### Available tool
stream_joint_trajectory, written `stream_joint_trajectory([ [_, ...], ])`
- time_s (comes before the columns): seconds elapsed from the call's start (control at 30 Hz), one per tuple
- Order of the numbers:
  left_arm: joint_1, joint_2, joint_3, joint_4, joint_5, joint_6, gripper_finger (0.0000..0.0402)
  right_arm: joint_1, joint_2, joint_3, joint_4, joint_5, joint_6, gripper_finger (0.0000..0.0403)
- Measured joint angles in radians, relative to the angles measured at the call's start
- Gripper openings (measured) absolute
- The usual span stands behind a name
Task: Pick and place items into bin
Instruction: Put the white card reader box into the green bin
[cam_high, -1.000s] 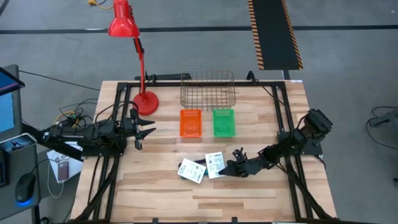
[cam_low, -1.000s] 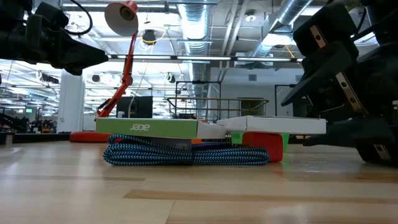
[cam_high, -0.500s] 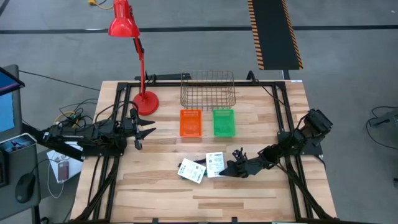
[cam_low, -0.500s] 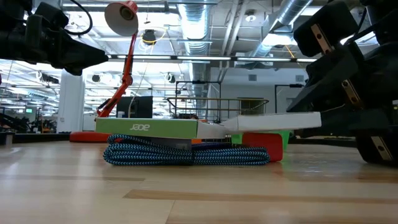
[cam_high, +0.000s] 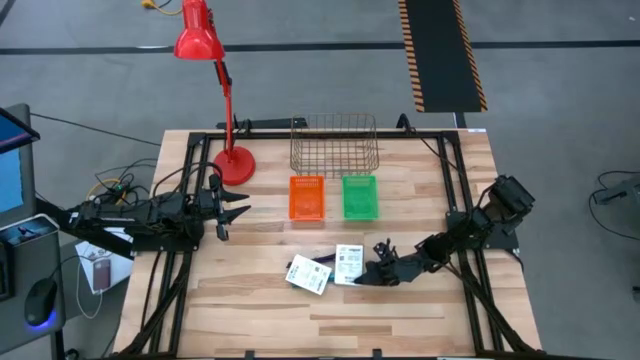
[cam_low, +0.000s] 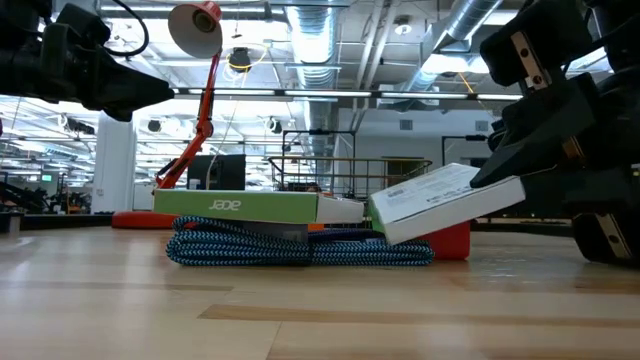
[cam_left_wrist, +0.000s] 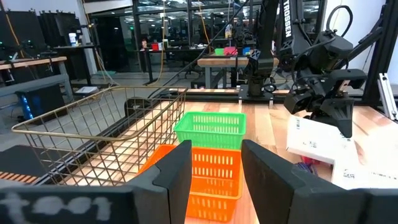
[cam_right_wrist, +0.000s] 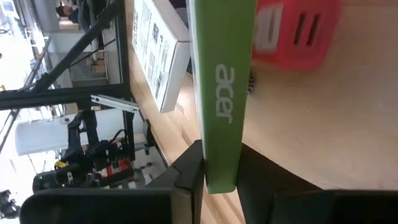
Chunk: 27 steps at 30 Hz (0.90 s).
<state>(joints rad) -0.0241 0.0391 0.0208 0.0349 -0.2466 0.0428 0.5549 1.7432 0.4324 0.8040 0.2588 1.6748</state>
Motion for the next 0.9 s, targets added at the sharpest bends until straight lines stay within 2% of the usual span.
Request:
stream_joint_trajectory([
  [0.53, 0.000, 0.000, 0.000, 0.000, 0.000, 0.001, 0.0130, -0.009, -0.027, -0.003, 0.004, 0.008, -0.154, 0.0066],
  [0.73, 0.000, 0.000, 0.000, 0.000, 0.000, 0.001, 0.0130, -0.036, -0.097, -0.003, -0.001, 0.005, -0.210, 0.0066],
  [0.9, 0.000, 0.000, 0.000, 0.000, 0.000, 0.005, 0.0130, -0.082, -0.199, -0.003, -0.120, -0.047, -0.219, 0.0066],
])
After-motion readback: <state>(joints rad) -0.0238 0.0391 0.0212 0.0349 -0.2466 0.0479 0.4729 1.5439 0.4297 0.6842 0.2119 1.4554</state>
